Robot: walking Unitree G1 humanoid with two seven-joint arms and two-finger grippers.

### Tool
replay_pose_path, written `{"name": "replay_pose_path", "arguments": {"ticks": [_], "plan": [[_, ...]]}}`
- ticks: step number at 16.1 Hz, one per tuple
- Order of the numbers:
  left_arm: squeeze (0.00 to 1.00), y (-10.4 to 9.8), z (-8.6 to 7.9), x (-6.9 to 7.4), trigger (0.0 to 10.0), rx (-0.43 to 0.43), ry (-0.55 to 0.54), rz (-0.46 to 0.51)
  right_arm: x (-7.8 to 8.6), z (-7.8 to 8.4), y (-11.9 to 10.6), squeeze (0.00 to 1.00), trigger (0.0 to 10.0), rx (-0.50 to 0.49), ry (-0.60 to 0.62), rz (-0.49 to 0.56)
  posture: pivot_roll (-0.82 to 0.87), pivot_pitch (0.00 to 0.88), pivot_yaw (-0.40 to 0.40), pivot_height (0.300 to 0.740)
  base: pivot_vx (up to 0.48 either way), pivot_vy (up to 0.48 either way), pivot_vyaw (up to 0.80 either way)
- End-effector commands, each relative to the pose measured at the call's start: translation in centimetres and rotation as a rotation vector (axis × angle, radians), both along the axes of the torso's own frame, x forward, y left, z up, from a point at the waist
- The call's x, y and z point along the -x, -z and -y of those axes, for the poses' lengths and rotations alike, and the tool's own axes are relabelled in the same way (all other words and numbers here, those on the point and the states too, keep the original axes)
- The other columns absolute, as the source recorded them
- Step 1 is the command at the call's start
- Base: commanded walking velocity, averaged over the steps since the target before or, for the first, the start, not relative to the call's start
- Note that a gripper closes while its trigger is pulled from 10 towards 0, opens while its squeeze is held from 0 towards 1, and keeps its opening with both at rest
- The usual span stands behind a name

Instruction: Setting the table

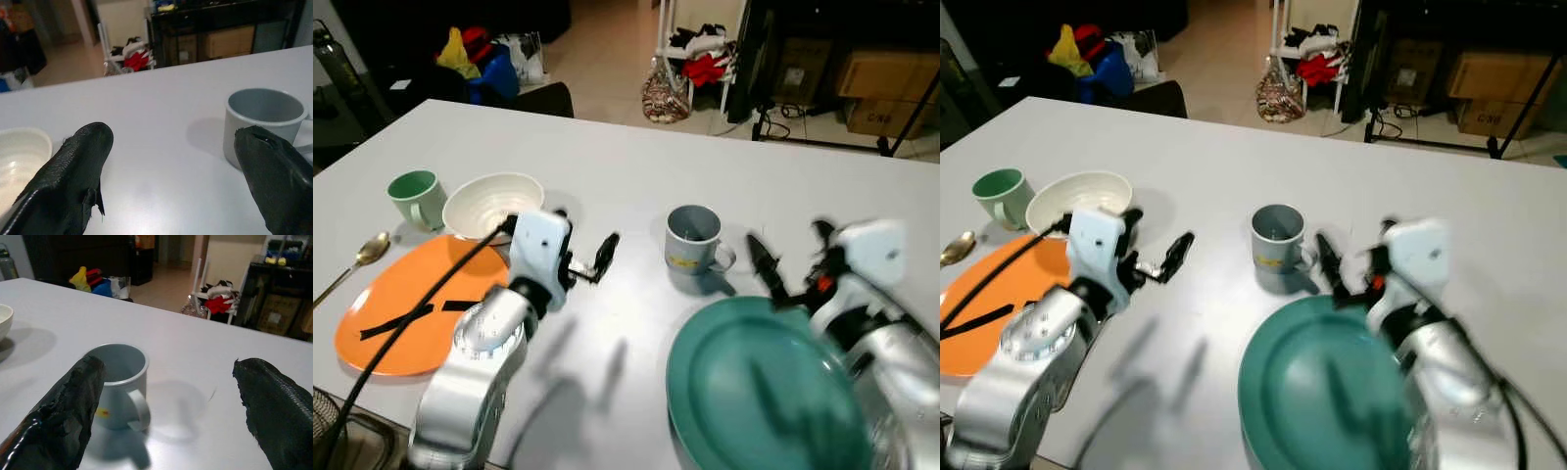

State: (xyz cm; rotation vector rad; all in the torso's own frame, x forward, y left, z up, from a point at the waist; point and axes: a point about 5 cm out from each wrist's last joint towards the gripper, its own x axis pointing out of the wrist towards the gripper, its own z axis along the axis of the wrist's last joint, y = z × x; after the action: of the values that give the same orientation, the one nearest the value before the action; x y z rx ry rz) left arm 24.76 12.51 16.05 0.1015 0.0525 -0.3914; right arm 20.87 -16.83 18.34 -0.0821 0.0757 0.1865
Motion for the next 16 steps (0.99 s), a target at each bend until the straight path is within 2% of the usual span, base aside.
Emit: {"name": "replay_pose_path", "arguments": {"ticks": [1, 4, 7, 12, 16], "plan": [[0.0, -0.4, 0.0, 0.2, 10.0, -0.004, -0.014, 0.02, 0.2, -0.8, -0.2, 1.0, 10.0, -0.004, 0.004, 0.007, 0.03, 0.001, 0.073, 0.74, 0.0, 0.0, 0.0], [0.0, -0.9, -0.1, 0.3, 10.0, -0.011, -0.019, 0.04, 0.4, -1.9, 0.1, 1.0, 10.0, -0.013, -0.029, -0.005, 0.04, 0.004, 0.064, 0.74, 0.0, 0.0, 0.2], [0.0, -1.2, -0.7, 0.6, 10.0, -0.009, -0.029, 0.056, 0.7, -2.2, 0.2, 1.0, 10.0, -0.018, -0.044, -0.001, 0.04, 0.005, 0.064, 0.74, 0.0, 0.0, 0.8], [0.0, -1.1, -0.5, 1.0, 10.0, -0.02, -0.022, 0.049, 0.8, -2.7, 0.1, 1.0, 10.0, -0.03, -0.078, 0.01, 0.04, 0.011, 0.063, 0.74, 0.0, 0.0, 0.8], [0.0, -0.9, -1.1, 1.2, 10.0, -0.037, -0.041, 0.038, 0.9, -2.6, 0.2, 1.0, 10.0, -0.073, -0.054, -0.007, 0.05, 0.011, 0.06, 0.74, 0.0, 0.0, 0.8]]}}
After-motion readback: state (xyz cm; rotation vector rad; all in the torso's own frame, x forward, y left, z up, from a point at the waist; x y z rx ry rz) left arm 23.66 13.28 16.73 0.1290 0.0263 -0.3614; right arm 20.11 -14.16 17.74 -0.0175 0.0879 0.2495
